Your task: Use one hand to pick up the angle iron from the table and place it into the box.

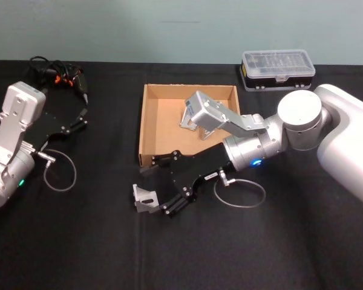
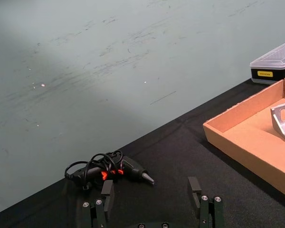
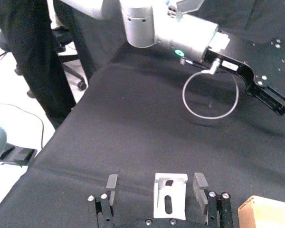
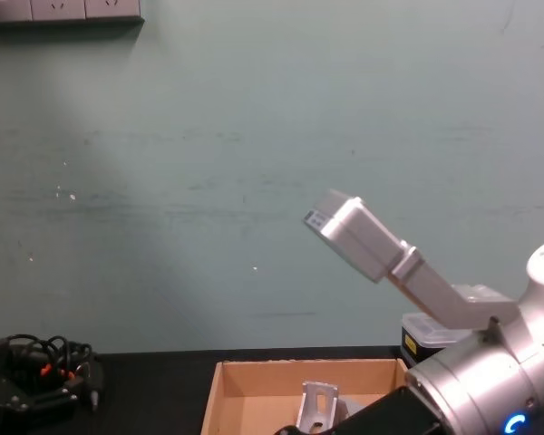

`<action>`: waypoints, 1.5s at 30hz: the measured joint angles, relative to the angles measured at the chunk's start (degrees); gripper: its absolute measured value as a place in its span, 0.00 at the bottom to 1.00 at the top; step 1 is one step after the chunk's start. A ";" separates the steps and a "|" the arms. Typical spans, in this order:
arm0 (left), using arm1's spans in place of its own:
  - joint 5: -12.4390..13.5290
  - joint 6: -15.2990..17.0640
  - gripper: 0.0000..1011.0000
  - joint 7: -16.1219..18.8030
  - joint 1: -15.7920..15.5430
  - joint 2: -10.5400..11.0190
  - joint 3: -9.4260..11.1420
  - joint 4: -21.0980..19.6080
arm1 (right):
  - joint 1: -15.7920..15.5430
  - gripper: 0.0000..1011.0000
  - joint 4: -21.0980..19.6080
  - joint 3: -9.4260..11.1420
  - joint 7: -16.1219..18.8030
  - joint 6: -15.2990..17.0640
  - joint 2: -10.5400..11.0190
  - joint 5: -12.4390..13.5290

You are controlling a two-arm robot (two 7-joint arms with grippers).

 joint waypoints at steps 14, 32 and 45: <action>0.00 0.00 1.00 0.00 0.00 0.00 0.00 0.00 | -0.54 0.99 1.20 -1.54 -5.06 5.14 -1.33 0.79; 0.00 0.00 1.00 0.00 0.00 0.00 0.00 0.00 | 0.73 0.99 5.46 -3.16 -6.58 7.65 -5.12 -0.48; 0.00 0.00 1.00 0.00 0.00 0.00 -0.01 0.00 | 1.95 0.99 9.06 -3.90 -6.54 7.94 -7.69 -2.20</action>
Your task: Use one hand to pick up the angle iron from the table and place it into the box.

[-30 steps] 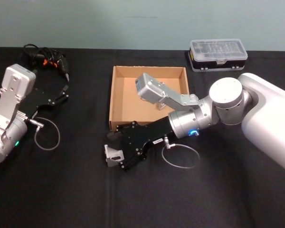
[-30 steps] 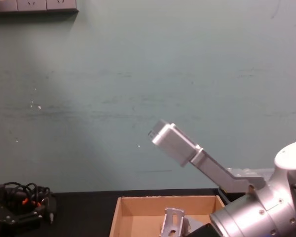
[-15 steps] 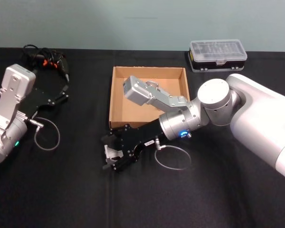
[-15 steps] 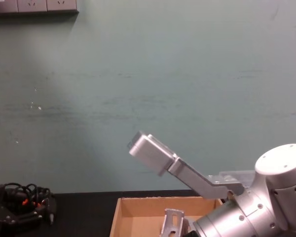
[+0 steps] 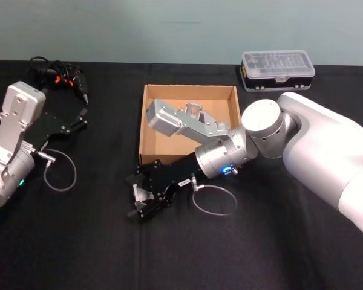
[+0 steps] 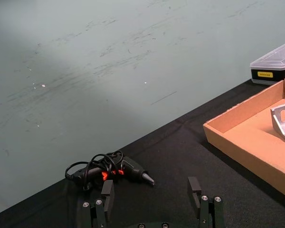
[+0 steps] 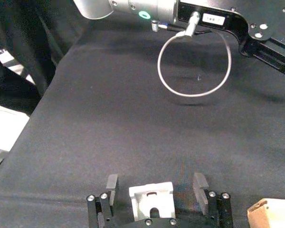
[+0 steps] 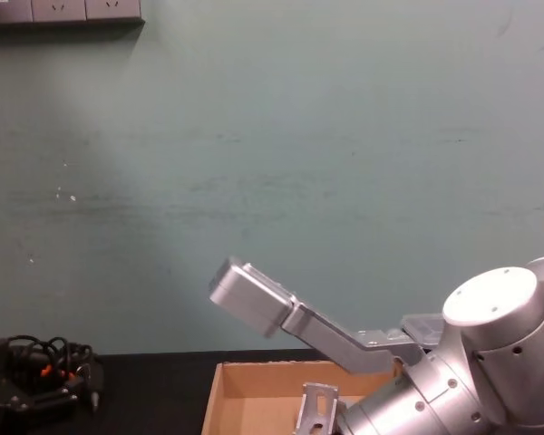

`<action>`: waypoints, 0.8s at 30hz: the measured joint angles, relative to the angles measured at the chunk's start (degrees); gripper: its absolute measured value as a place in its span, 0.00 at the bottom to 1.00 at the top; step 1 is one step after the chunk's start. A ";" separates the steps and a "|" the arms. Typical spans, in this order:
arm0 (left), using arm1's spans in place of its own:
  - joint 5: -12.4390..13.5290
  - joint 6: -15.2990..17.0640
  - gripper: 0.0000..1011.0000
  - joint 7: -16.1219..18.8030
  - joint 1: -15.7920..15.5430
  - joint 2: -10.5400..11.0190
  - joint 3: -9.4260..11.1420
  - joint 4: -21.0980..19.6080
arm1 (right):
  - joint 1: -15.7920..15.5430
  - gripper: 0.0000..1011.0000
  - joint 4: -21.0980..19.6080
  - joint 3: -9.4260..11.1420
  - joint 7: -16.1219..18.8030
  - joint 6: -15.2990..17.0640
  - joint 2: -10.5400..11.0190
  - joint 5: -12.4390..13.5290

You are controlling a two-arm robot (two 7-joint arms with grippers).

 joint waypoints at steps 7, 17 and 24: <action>0.00 0.00 1.00 0.00 0.00 0.00 0.00 0.00 | 0.33 0.99 1.23 -0.06 0.09 0.04 -0.85 -0.80; 0.00 0.00 1.00 0.00 0.00 0.00 0.00 0.00 | 0.34 0.99 1.17 -0.01 0.15 0.07 -0.79 -0.79; 0.00 0.00 1.00 0.00 0.00 0.00 0.01 0.00 | 0.33 0.83 1.09 0.02 0.22 0.01 -0.75 -0.76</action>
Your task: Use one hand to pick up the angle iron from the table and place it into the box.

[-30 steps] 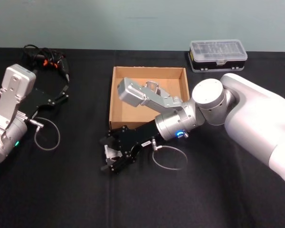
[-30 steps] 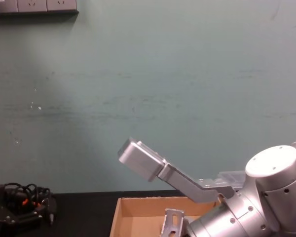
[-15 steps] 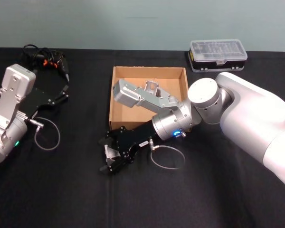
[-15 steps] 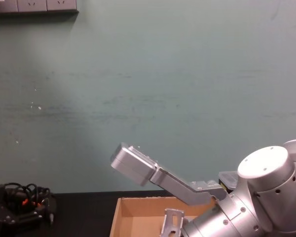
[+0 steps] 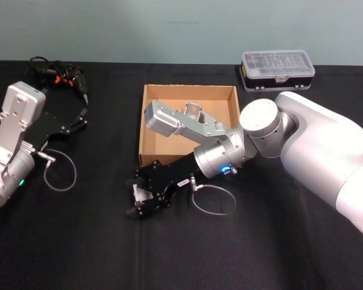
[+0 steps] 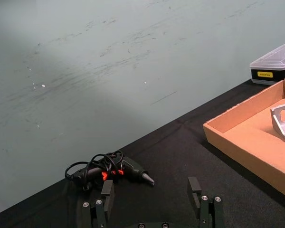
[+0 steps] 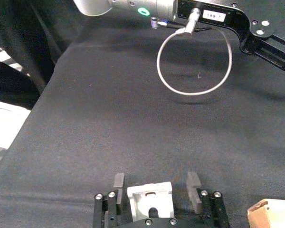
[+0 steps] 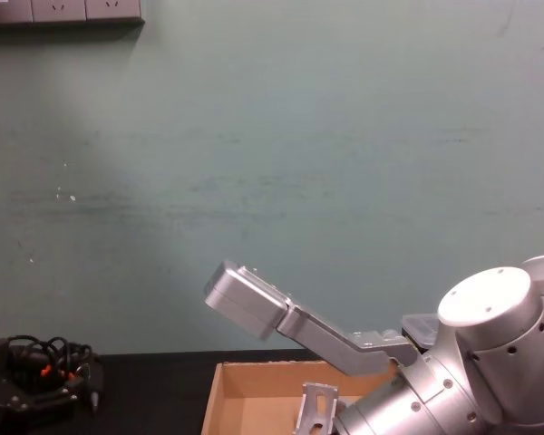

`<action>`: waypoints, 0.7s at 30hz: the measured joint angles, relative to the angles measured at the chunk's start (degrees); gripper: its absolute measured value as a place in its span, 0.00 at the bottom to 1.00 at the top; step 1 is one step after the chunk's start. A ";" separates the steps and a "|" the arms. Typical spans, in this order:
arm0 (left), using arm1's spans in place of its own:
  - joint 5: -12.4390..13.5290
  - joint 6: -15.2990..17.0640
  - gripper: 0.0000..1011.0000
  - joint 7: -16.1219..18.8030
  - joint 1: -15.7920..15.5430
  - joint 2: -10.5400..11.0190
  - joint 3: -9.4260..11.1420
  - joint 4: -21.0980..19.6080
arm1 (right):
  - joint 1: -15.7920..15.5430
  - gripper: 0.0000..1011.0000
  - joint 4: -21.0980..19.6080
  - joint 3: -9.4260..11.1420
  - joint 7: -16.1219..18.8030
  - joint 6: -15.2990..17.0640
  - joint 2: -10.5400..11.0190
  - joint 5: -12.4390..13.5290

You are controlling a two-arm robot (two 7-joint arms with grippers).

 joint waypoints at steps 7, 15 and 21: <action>0.00 0.00 1.00 0.00 0.00 0.00 0.00 0.00 | -0.04 0.64 -0.04 0.00 0.00 -0.04 0.03 0.02; 0.00 0.00 1.00 0.00 0.00 0.00 0.00 0.00 | -0.07 0.45 -0.09 0.00 -0.02 -0.10 0.07 0.07; 0.00 0.00 1.00 0.00 0.00 0.00 0.00 0.00 | -0.11 0.45 -0.19 0.05 -0.01 -0.15 0.11 0.08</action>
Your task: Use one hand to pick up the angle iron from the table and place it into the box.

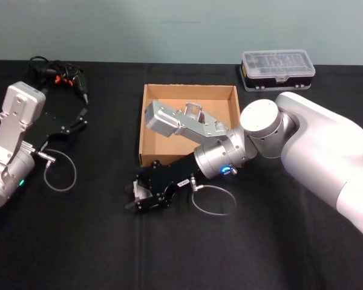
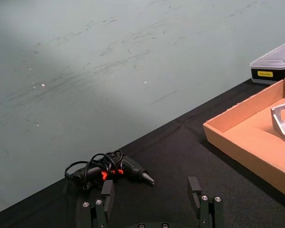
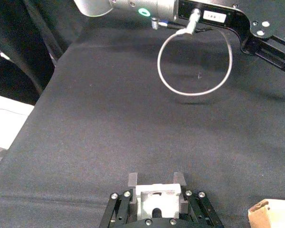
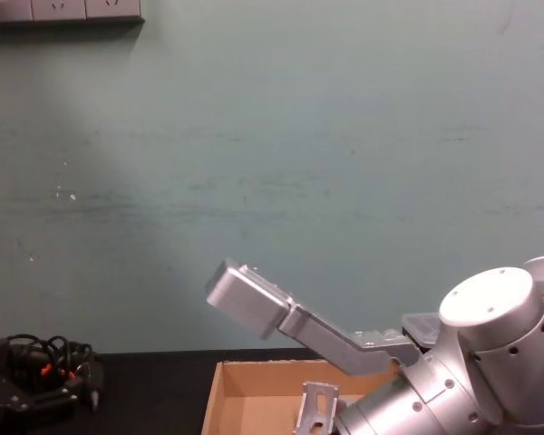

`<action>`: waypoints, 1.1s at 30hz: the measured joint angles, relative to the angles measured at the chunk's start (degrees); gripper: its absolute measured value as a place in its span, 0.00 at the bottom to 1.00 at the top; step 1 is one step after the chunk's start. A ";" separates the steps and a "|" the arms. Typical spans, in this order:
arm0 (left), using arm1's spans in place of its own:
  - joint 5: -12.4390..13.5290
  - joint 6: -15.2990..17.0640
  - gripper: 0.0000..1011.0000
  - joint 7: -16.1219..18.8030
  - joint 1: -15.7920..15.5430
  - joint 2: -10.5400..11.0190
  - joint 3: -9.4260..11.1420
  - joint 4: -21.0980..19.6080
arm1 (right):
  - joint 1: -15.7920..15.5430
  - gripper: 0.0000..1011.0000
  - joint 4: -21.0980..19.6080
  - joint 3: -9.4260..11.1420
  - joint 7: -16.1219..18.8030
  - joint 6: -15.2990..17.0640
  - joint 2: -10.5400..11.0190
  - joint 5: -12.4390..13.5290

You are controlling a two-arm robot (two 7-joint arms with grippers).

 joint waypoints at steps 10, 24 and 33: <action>0.00 0.00 1.00 0.00 0.00 0.00 0.00 0.00 | -0.50 0.45 -1.69 2.09 0.64 -1.75 1.06 1.62; 0.00 0.00 1.00 0.00 0.00 0.00 0.00 0.00 | 0.68 0.45 -3.93 3.87 -0.58 -5.48 2.29 1.98; 0.00 0.00 1.00 0.00 0.00 0.00 0.00 0.00 | 0.90 0.45 -4.13 6.00 -2.70 -8.54 2.59 2.98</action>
